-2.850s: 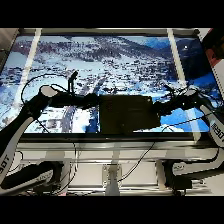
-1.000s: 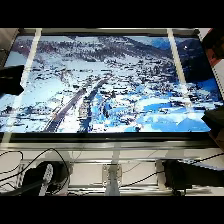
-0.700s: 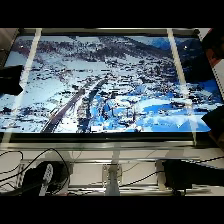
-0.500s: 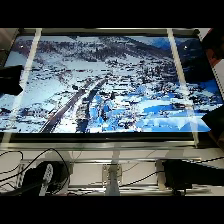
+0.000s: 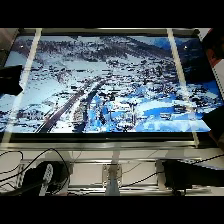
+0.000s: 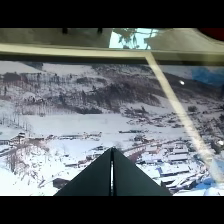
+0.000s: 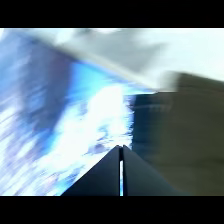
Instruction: Fold the clothes and pants, and hang the long-sleeved shirts on hangers.
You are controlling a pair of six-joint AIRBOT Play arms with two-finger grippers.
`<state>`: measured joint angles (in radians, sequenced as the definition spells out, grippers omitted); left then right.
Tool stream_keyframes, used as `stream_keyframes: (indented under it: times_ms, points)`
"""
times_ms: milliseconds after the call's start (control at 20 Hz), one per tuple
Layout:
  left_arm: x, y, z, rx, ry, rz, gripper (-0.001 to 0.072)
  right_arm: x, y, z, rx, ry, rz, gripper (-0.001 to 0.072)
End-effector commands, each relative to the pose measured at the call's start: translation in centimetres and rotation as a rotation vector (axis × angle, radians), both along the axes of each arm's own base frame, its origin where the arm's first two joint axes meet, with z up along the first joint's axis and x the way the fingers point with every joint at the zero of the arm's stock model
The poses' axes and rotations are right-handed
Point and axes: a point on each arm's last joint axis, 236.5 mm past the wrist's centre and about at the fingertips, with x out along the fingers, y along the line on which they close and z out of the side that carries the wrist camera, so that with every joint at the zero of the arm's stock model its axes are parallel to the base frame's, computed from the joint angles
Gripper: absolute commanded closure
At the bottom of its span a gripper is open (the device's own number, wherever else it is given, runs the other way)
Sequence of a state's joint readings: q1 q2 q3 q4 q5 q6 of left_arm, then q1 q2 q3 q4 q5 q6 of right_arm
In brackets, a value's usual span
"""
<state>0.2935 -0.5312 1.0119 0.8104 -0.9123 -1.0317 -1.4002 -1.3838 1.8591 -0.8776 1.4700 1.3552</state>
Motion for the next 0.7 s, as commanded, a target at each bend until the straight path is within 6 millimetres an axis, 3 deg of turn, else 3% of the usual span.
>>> stream_keyframes:
  times_ms: [0, 100, 200, 300, 400, 500, 650]
  points:
    - [0.0, 0.0, 0.0, 0.001, -0.002, 0.001, 0.0687, 10.7, 9.5, 2.5, 0.001, -0.129, 0.384, 0.067]
    - [0.0, 0.0, 0.1, 0.001, -0.002, 0.001, 0.0687, 15.8, 16.8, 2.7, -0.016, -0.123, 0.592, 0.0671]
    - [0.0, 0.0, 0.1, 0.0, -0.002, 0.001, 0.0686, 19.8, 25.8, 2.8, -0.028, -0.122, 0.825, 0.067]
    - [0.0, 0.0, 0.1, 0.001, -0.002, 0.001, 0.0687, 21.5, 35.6, 1.6, -0.047, -0.066, 1.054, 0.0671]
    - [0.0, 0.0, 0.1, 0.001, -0.002, 0.001, 0.0687, 20.8, 44.1, -0.8, -0.146, 0.058, 1.274, 0.067]
    - [0.0, 0.0, 0.1, 0.001, -0.002, 0.001, 0.0687, 19.7, 48.4, -3.5, -0.414, 0.214, 1.46, 0.067]
    - [0.0, 0.0, 0.1, 0.001, -0.002, 0.001, 0.0687, 20.3, 48.7, -5.1, -0.625, 0.371, 1.404, 0.067]
